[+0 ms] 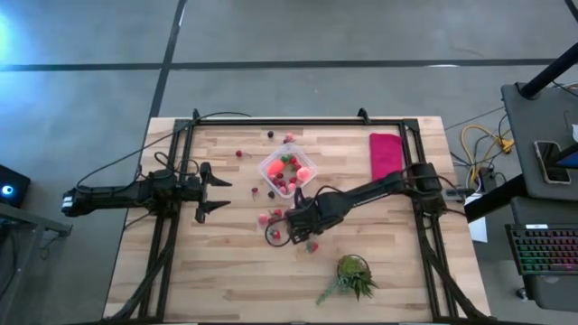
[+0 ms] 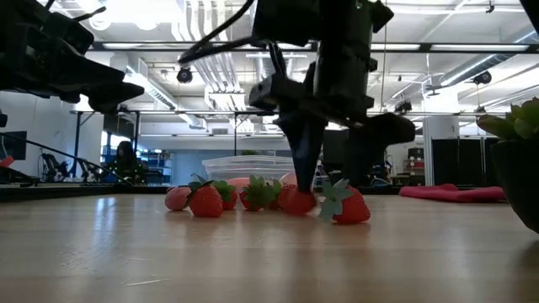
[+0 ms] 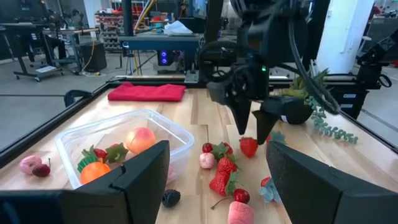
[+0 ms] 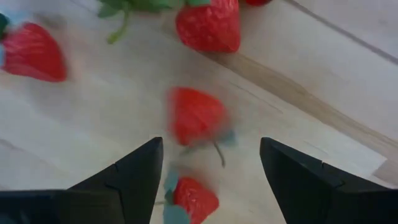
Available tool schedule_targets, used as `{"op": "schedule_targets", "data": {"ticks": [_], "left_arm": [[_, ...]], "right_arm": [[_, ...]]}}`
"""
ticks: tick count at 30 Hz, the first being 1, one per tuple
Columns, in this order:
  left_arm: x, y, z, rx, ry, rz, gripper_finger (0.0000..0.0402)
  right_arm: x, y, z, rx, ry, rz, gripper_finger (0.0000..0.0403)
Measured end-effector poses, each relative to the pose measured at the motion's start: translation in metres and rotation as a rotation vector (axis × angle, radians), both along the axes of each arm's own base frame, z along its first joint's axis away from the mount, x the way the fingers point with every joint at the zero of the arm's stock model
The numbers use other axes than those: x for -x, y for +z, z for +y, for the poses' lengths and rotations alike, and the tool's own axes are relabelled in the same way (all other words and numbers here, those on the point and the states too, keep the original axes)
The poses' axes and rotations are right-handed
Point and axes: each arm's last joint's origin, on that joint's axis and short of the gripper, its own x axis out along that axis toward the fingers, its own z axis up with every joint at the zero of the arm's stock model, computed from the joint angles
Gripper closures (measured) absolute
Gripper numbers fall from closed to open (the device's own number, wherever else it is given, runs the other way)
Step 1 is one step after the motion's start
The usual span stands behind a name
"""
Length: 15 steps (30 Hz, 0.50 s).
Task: Pick and placing Produce into tupperware
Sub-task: Put the red strawberry into the transparent container
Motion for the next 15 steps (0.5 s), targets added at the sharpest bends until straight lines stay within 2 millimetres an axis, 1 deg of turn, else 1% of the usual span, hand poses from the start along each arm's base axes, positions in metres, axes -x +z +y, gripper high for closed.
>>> {"op": "schedule_targets", "data": {"ticks": [5, 8, 11, 15], "left_arm": [[0.000, 0.000, 0.000, 0.000, 0.000, 0.000, 0.0146], [0.000, 0.000, 0.000, 0.000, 0.000, 0.000, 0.0146], [0.000, 0.000, 0.000, 0.000, 0.000, -0.001, 0.0146], [0.000, 0.000, 0.000, 0.000, 0.000, -0.001, 0.0146]], "right_arm": [[-0.002, -0.015, 0.005, 0.012, 0.011, 0.038, 0.0143], [-0.002, -0.016, 0.008, 0.003, 0.020, 0.035, 0.0145], [-0.002, -0.012, 0.009, 0.001, 0.023, 0.026, 0.0148], [0.002, 0.003, 0.010, -0.014, 0.028, 0.002, 0.0152]]}}
